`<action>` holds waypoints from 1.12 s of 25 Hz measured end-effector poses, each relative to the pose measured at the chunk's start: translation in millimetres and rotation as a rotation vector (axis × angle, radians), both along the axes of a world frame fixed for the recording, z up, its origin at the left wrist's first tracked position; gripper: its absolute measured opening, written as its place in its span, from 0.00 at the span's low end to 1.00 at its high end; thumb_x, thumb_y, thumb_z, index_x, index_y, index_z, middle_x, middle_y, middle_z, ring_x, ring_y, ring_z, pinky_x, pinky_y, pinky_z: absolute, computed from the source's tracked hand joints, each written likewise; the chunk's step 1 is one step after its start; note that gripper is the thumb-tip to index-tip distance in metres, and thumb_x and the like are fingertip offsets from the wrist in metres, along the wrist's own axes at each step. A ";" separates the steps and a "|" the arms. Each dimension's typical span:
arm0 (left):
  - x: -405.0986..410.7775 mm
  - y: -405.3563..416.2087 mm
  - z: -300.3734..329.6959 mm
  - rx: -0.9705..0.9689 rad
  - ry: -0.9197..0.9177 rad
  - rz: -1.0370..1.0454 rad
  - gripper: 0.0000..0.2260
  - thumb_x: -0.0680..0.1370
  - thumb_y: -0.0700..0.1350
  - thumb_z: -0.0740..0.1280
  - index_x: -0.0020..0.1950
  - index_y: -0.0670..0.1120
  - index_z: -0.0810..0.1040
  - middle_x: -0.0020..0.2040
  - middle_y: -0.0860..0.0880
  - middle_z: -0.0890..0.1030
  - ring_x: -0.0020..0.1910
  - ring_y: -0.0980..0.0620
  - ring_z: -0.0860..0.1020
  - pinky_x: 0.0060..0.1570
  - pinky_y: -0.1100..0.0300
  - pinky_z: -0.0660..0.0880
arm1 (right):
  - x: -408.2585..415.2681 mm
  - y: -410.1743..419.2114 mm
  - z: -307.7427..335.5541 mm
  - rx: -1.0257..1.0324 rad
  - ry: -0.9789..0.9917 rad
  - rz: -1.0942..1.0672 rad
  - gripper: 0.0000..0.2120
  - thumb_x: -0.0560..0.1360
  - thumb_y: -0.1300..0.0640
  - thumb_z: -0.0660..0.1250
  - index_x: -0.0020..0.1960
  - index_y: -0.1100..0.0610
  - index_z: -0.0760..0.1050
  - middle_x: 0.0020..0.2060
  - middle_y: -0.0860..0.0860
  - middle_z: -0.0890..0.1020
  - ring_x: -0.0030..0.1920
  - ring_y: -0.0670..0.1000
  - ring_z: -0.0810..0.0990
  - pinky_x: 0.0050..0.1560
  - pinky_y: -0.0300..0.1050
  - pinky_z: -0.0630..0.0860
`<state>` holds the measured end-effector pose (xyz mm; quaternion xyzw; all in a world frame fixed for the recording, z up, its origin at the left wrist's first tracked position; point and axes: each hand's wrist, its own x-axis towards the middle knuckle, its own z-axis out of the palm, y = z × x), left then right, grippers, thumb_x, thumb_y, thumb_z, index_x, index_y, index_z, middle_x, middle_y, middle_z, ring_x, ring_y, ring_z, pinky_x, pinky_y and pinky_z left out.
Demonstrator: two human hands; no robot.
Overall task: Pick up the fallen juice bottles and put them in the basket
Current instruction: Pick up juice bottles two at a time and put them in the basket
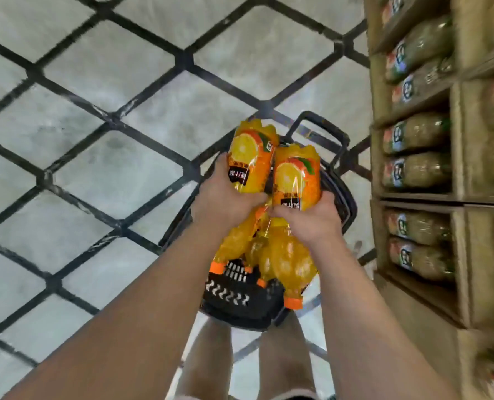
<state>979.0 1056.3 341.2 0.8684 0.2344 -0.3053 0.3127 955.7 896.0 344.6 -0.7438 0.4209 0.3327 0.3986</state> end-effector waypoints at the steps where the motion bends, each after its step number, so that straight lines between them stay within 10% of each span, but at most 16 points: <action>1: -1.1 -5.9 -31.9 0.000 0.036 -0.010 0.50 0.64 0.59 0.80 0.80 0.56 0.59 0.70 0.47 0.76 0.67 0.41 0.76 0.63 0.44 0.75 | -2.5 -0.9 -29.2 0.003 0.045 -0.035 0.47 0.61 0.43 0.84 0.71 0.56 0.64 0.61 0.56 0.78 0.60 0.60 0.79 0.52 0.50 0.75; 12: 22.7 -31.1 -183.9 0.217 0.338 -0.290 0.49 0.67 0.57 0.80 0.80 0.54 0.55 0.68 0.43 0.74 0.65 0.37 0.76 0.60 0.41 0.77 | 5.1 -13.0 -169.4 -0.054 0.117 0.152 0.24 0.76 0.51 0.70 0.70 0.53 0.71 0.64 0.56 0.77 0.63 0.62 0.77 0.56 0.51 0.75; 23: 68.9 -32.9 -110.0 0.265 0.233 -0.784 0.25 0.75 0.46 0.72 0.72 0.53 0.73 0.65 0.47 0.77 0.62 0.44 0.77 0.51 0.50 0.76 | 26.7 -17.0 -110.4 -0.062 0.042 0.351 0.20 0.77 0.49 0.70 0.68 0.48 0.73 0.52 0.51 0.78 0.52 0.57 0.79 0.48 0.48 0.76; 28: 56.3 -43.5 -32.1 0.252 0.141 -0.922 0.24 0.74 0.47 0.73 0.70 0.54 0.74 0.65 0.49 0.77 0.63 0.45 0.77 0.46 0.52 0.71 | 18.7 -18.7 -45.5 -0.137 -0.009 0.426 0.24 0.73 0.47 0.71 0.68 0.49 0.72 0.61 0.54 0.79 0.61 0.59 0.78 0.59 0.53 0.78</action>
